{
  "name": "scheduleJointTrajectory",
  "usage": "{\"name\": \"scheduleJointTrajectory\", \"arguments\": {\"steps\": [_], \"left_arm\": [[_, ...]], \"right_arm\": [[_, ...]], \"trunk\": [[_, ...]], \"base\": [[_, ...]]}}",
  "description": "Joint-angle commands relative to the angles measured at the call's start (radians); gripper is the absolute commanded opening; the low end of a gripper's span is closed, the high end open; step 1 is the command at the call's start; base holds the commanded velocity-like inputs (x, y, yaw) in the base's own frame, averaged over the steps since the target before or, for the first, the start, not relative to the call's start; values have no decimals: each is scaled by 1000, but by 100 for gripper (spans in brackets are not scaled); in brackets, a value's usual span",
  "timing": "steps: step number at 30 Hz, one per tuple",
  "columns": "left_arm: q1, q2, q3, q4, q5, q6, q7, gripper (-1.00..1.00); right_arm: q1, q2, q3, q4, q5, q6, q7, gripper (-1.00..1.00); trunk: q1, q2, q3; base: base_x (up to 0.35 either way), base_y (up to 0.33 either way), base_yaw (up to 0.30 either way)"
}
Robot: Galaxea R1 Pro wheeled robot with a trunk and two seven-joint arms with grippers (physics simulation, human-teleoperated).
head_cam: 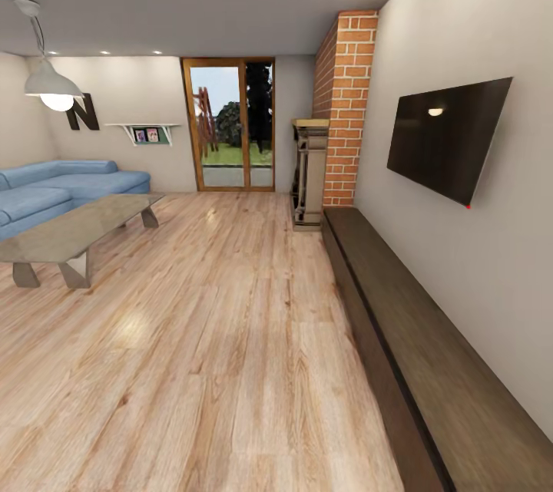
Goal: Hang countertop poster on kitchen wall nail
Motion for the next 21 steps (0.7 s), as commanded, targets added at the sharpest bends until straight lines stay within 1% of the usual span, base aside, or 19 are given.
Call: {"name": "scheduleJointTrajectory", "arguments": {"steps": [1,2,3,7,12,21], "left_arm": [[0,0,1,5,-7,-2,0,100],[0,0,1,12,-7,-2,0,100],[0,0,2,41,-8,-6,0,100],[0,0,2,45,-8,-7,0,100],[0,0,2,47,-8,-8,0,100],[0,0,3,47,-8,-9,-1,100]], "right_arm": [[0,0,0,1,-1,-3,0,100],[0,0,0,1,-1,-2,0,100],[1,0,1,10,0,-1,-1,100],[1,0,1,11,-1,-1,-1,100],[3,0,0,13,-1,0,-1,100],[3,0,0,14,-1,0,-1,100]], "trunk": [[0,0,-1],[0,0,-1],[0,0,-1],[0,0,-1],[0,0,-1],[0,0,-1]], "base": [[0,0,0],[0,0,0],[0,0,0],[0,0,0],[0,0,-211],[0,0,-259]]}}
